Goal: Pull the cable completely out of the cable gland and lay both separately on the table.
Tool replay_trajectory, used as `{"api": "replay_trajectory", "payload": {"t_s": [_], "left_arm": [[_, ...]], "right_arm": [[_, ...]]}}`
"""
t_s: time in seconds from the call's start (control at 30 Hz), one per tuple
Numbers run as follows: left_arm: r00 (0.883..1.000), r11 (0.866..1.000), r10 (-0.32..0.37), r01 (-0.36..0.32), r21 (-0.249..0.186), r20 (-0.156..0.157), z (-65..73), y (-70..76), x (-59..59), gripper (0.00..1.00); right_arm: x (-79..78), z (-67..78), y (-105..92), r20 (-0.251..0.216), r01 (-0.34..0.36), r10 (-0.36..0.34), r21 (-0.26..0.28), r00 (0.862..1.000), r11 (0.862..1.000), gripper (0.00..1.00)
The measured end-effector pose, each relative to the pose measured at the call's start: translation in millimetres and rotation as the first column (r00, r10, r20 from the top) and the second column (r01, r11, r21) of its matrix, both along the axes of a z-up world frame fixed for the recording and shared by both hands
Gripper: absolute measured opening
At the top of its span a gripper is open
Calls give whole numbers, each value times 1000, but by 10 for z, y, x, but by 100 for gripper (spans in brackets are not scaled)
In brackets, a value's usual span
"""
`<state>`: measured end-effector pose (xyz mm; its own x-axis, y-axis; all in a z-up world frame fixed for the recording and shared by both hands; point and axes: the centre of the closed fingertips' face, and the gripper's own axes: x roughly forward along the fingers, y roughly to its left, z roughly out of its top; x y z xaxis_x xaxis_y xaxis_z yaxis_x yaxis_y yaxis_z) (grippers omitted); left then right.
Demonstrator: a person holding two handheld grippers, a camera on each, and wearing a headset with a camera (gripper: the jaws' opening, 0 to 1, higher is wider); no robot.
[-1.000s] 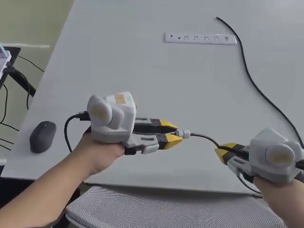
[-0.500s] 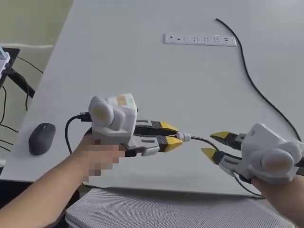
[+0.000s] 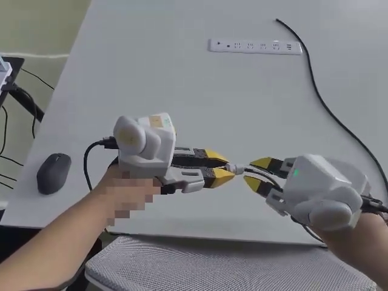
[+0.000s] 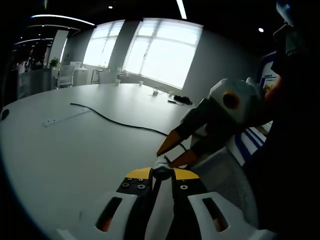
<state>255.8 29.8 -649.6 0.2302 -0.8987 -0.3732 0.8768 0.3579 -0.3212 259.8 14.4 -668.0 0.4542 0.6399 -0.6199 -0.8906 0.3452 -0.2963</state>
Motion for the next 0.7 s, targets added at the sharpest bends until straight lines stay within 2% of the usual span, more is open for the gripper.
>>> {"api": "replay_trajectory", "payload": {"t_s": [0.1, 0.27, 0.5, 0.7], "left_arm": [[1000, 1000, -2, 2, 3, 9, 7, -8, -3, 15], [1000, 1000, -2, 2, 3, 6, 7, -27, -25, 15], [1000, 1000, -10, 10, 14, 9, -10, -42, -54, 15], [1000, 1000, -7, 7, 9, 15, 20, -66, -54, 15]], "right_arm": [[-5, 0, 23, 10, -16, 16, -20, 1000, 1000, 5], [-10, 6, 23, 26, -33, 34, -40, 999, 999, 1], [-42, -34, 13, 7, -39, 40, -46, 999, 998, 0], [-3, -43, -45, -20, 12, -12, -26, 1000, 1000, 0]]}}
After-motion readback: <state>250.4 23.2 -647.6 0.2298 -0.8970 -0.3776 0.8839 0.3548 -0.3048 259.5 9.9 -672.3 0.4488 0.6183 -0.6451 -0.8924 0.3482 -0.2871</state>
